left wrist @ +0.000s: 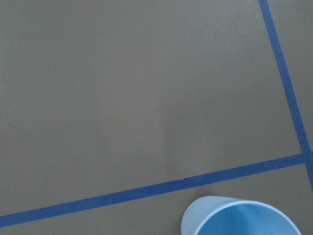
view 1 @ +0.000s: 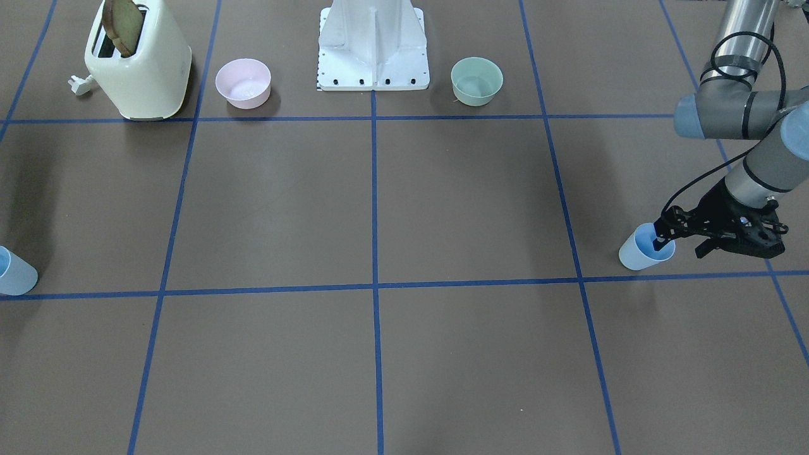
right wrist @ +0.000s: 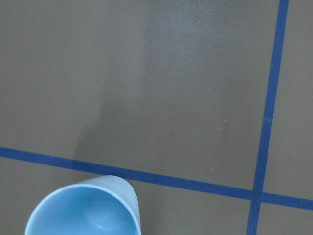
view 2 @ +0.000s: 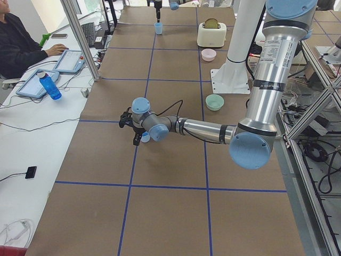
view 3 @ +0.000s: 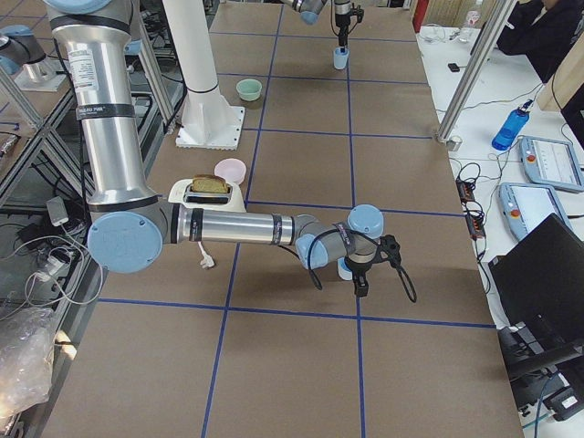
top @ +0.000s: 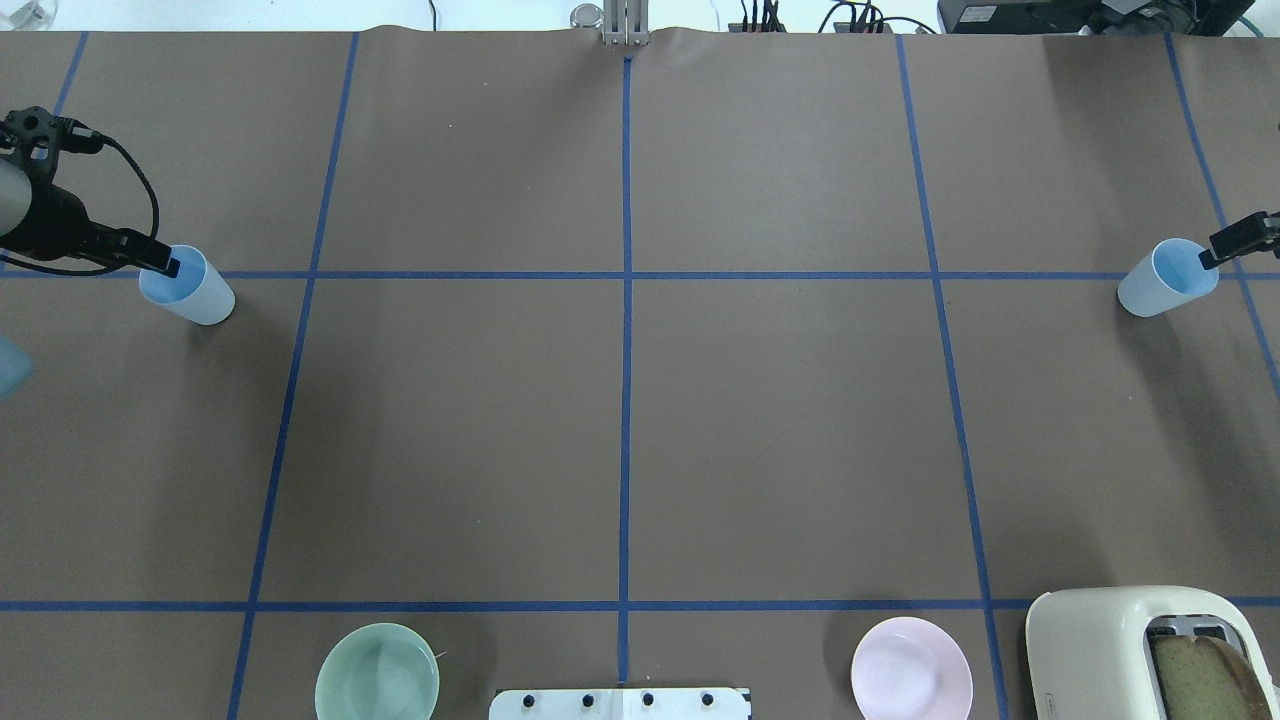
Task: Stack blue cups with both arms
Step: 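Close the left and right grippers around the rims of the blue cups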
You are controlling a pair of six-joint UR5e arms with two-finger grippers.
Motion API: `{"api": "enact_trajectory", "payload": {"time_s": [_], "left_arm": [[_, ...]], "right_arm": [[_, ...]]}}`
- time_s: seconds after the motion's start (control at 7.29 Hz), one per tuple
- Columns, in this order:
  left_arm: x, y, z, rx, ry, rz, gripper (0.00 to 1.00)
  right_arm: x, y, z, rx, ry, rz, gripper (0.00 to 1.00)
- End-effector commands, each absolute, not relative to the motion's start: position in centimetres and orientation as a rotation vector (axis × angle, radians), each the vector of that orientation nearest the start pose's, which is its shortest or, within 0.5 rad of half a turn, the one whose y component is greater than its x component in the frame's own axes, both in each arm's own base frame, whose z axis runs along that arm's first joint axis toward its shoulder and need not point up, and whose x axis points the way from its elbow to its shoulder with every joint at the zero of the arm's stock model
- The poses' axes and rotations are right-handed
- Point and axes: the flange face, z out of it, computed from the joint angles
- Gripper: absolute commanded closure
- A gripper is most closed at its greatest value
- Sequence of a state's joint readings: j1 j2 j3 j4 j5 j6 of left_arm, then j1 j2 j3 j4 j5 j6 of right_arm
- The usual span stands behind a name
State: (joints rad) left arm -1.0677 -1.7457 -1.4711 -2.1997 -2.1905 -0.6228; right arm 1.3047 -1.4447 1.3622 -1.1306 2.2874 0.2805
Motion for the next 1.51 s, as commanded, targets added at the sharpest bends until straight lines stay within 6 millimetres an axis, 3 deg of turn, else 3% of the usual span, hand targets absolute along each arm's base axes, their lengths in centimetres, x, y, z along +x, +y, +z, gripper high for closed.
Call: {"api": "enact_trajectory", "payload": {"time_s": [0.0, 0.55, 1.1, 1.37], "left_arm": [[22.0, -55.6, 54.7, 0.261, 0.865, 0.108, 0.19], [22.0, -55.7, 54.6, 0.262, 0.866, 0.107, 0.22], [22.0, -55.7, 54.6, 0.263, 0.867, 0.106, 0.22], [22.0, -55.7, 54.6, 0.262, 0.867, 0.104, 0.46]], "right_arm": [[-8.7, -56.3, 65.1, 0.135, -0.774, -0.119, 0.27], [-9.1, -56.5, 64.8, 0.139, -0.774, -0.127, 0.35], [-9.9, -56.6, 64.4, 0.128, -0.780, -0.109, 0.36], [-10.0, -56.6, 64.5, 0.124, -0.778, -0.109, 0.66]]}}
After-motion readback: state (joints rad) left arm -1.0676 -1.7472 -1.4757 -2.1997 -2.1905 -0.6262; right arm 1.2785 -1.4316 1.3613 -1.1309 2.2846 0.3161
